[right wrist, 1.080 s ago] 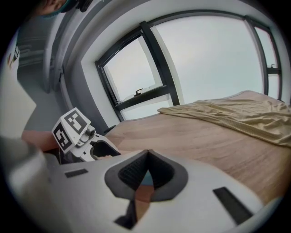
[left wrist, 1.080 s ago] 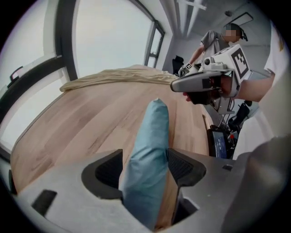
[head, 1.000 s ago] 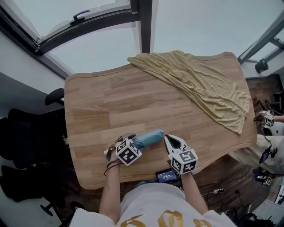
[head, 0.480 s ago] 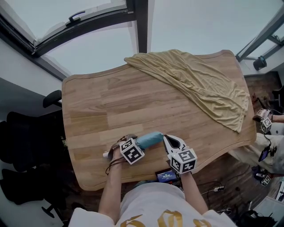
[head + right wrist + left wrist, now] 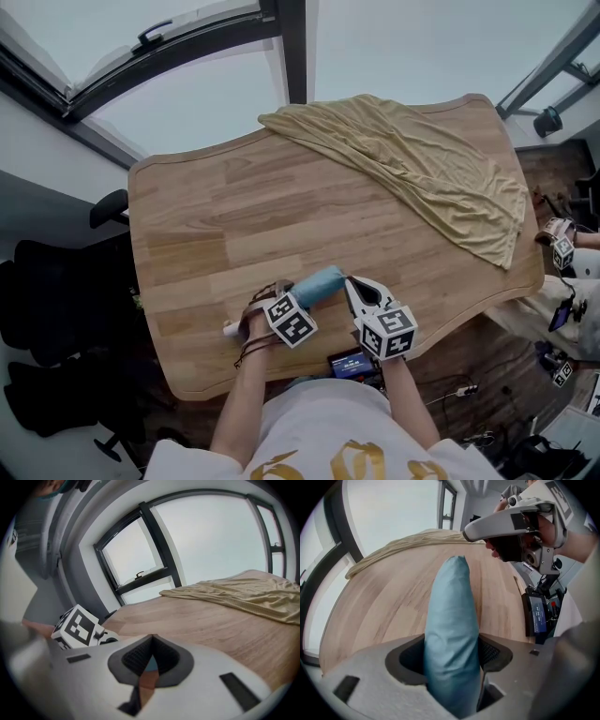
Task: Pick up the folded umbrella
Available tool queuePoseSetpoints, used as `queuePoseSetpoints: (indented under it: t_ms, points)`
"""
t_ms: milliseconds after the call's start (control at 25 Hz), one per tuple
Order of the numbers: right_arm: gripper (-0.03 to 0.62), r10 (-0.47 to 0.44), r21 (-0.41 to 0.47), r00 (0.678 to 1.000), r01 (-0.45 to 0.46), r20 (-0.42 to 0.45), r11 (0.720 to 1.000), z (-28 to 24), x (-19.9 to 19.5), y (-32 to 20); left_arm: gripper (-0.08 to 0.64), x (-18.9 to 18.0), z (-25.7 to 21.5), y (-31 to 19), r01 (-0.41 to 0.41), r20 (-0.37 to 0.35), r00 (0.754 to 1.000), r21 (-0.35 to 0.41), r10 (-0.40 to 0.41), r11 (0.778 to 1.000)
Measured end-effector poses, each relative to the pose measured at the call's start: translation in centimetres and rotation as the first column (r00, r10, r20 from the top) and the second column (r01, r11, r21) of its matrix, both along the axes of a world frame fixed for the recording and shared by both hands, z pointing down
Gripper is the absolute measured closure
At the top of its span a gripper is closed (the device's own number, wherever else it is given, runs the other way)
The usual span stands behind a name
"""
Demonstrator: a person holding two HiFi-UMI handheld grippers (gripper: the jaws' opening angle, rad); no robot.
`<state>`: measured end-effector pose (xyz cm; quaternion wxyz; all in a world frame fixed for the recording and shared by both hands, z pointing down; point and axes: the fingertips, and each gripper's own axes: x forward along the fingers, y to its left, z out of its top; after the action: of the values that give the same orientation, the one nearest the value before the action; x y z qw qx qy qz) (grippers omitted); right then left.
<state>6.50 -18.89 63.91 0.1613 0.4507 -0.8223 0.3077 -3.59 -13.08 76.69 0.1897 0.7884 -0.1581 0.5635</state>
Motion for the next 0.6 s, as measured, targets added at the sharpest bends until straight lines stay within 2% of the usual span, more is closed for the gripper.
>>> queuePoseSetpoints:
  t_ms: [200, 440, 600]
  points:
    - [0.581, -0.011, 0.007, 1.000, 0.011, 0.003, 1.000, -0.40, -0.53, 0.09, 0.245, -0.12, -0.29, -0.24, 0.039, -0.036, 0.999, -0.005, -0.040, 0.999]
    - [0.581, -0.010, -0.015, 1.000, 0.010, 0.014, 1.000, -0.08, -0.46, 0.30, 0.245, 0.02, -0.08, -0.41, 0.057, 0.000, 0.998, 0.006, -0.057, 0.998]
    - [0.581, -0.007, -0.012, 1.000, 0.008, 0.026, 1.000, -0.40, -0.29, 0.22, 0.245, 0.30, -0.17, -0.39, 0.071, -0.025, 0.997, 0.010, -0.071, 0.997]
